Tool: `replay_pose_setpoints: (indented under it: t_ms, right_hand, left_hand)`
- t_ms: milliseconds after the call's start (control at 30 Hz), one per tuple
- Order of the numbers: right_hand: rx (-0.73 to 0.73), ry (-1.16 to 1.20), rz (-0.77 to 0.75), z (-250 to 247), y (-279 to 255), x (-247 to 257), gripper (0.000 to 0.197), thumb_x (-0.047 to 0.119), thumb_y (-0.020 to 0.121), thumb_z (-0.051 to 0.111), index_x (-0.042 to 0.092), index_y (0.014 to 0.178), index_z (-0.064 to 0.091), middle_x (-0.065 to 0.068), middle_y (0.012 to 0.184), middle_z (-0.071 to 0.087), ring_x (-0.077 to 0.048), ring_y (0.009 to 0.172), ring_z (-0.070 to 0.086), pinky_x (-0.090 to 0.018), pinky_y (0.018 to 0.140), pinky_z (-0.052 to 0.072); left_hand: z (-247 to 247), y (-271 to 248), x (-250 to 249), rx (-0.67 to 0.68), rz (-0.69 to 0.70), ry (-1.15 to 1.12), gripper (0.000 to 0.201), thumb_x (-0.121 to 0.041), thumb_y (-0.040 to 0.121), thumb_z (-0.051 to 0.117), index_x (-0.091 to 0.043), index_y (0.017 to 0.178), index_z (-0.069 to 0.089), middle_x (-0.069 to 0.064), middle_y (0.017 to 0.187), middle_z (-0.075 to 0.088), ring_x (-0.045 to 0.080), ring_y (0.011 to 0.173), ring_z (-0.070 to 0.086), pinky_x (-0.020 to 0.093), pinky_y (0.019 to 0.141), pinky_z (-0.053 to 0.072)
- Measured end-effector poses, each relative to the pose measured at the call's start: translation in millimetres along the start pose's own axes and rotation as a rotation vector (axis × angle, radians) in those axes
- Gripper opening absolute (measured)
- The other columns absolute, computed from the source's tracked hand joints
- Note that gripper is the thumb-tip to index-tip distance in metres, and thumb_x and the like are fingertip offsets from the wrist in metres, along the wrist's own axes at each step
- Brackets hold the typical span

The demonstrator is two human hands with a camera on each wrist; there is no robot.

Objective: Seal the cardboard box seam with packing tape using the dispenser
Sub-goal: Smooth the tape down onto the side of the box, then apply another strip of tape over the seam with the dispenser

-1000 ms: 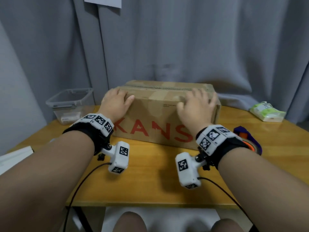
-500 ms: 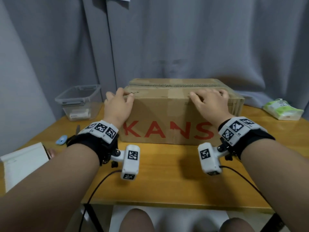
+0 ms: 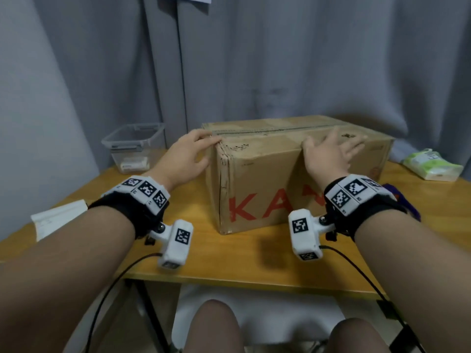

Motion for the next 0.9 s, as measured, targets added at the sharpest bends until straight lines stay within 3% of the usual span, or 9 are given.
replay_pose_setpoints:
  t_ms: [100, 200, 400, 500, 567, 667, 767, 833, 900]
  right_hand:
    - [-0.003, 0.044, 0.073, 6, -2, -1, 0.074, 0.045, 0.092, 0.041, 0.017, 0.152, 0.008, -0.03, 0.151, -0.023, -0.043, 0.143, -0.014, -0.054, 0.114, 0.006]
    - [0.08, 0.03, 0.027, 1, 8, -9, 0.076, 0.059, 0.09, 0.04, 0.02, 0.151, 0.016, -0.028, 0.152, -0.021, -0.043, 0.144, -0.01, -0.049, 0.116, 0.004]
    - [0.238, 0.08, -0.011, -10, 26, -16, 0.073, 0.063, 0.082, 0.044, 0.032, 0.147, 0.028, -0.016, 0.158, 0.003, -0.037, 0.142, 0.019, -0.048, 0.116, 0.02]
    - [0.282, 0.158, -0.029, -3, 17, -9, 0.079, 0.068, 0.068, 0.048, 0.038, 0.14, 0.037, -0.01, 0.154, 0.023, -0.034, 0.138, 0.029, -0.051, 0.113, 0.024]
    - [0.313, 0.264, -0.074, -2, 12, -6, 0.069, 0.062, 0.072, 0.053, 0.035, 0.136, 0.045, -0.006, 0.148, 0.036, -0.026, 0.134, 0.035, -0.047, 0.112, 0.029]
    - [0.406, 0.357, -0.164, -15, 4, -8, 0.048, 0.044, 0.09, 0.053, 0.028, 0.135, 0.05, 0.005, 0.142, 0.045, -0.014, 0.128, 0.041, -0.027, 0.106, 0.037]
    - [0.454, 0.326, -0.217, -36, -1, -22, 0.041, 0.036, 0.099, 0.043, 0.025, 0.139, 0.047, 0.013, 0.131, 0.045, -0.005, 0.118, 0.042, 0.0, 0.071, 0.036]
    - [0.374, 0.315, -0.242, -49, 2, -35, 0.039, 0.032, 0.099, 0.044, 0.019, 0.136, 0.051, 0.009, 0.128, 0.05, -0.006, 0.118, 0.045, -0.001, 0.077, 0.038]
    - [0.215, 0.198, -0.274, -59, 13, -49, 0.036, 0.024, 0.098, 0.049, 0.01, 0.129, 0.057, -0.002, 0.13, 0.057, -0.013, 0.12, 0.051, -0.016, 0.093, 0.038]
  left_hand:
    - [4, 4, 6, 0.144, -0.006, -0.036, 0.06, -0.019, 0.093, 0.056, -0.029, 0.146, 0.03, 0.0, 0.158, 0.016, 0.017, 0.145, 0.016, 0.03, 0.116, 0.014]
    - [4, 4, 2, 0.204, 0.001, -0.09, 0.066, -0.024, 0.09, 0.06, -0.029, 0.148, 0.028, 0.001, 0.159, 0.013, 0.015, 0.146, 0.01, 0.024, 0.112, 0.008]
    - [7, 7, -23, 0.14, 0.069, -0.072, 0.078, -0.05, 0.072, 0.068, -0.015, 0.137, 0.043, 0.003, 0.151, 0.035, 0.02, 0.144, 0.023, 0.04, 0.119, 0.011]
    - [16, 6, -52, 0.053, 0.106, -0.053, 0.086, -0.069, 0.061, 0.062, -0.011, 0.123, 0.051, 0.007, 0.127, 0.055, 0.024, 0.123, 0.047, 0.041, 0.108, 0.032]
    - [24, 5, -73, -0.045, 0.12, 0.052, 0.082, -0.075, 0.059, 0.055, -0.011, 0.112, 0.053, 0.005, 0.108, 0.053, 0.024, 0.104, 0.049, 0.035, 0.093, 0.032]
    - [38, 5, -100, -0.154, 0.099, 0.159, 0.079, -0.078, 0.061, 0.048, -0.013, 0.105, 0.052, 0.004, 0.102, 0.049, 0.023, 0.095, 0.044, 0.035, 0.09, 0.029]
    - [52, 12, -122, -0.213, 0.08, 0.235, 0.078, -0.081, 0.063, 0.043, -0.015, 0.103, 0.052, 0.004, 0.102, 0.05, 0.025, 0.094, 0.046, 0.04, 0.09, 0.033]
    - [62, 19, -135, -0.247, 0.082, 0.255, 0.076, -0.081, 0.064, 0.041, -0.016, 0.101, 0.054, 0.004, 0.1, 0.051, 0.025, 0.091, 0.048, 0.041, 0.087, 0.036]
    - [73, 29, -148, -0.301, 0.102, 0.263, 0.072, -0.079, 0.067, 0.04, -0.016, 0.097, 0.055, 0.005, 0.096, 0.053, 0.026, 0.088, 0.049, 0.041, 0.084, 0.038]
Point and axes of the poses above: each hand's wrist, its own y-axis towards the middle knuckle, its own z-axis out of the palm, x = y × z, the point moved 2 cm from there along y, towards the middle knuckle
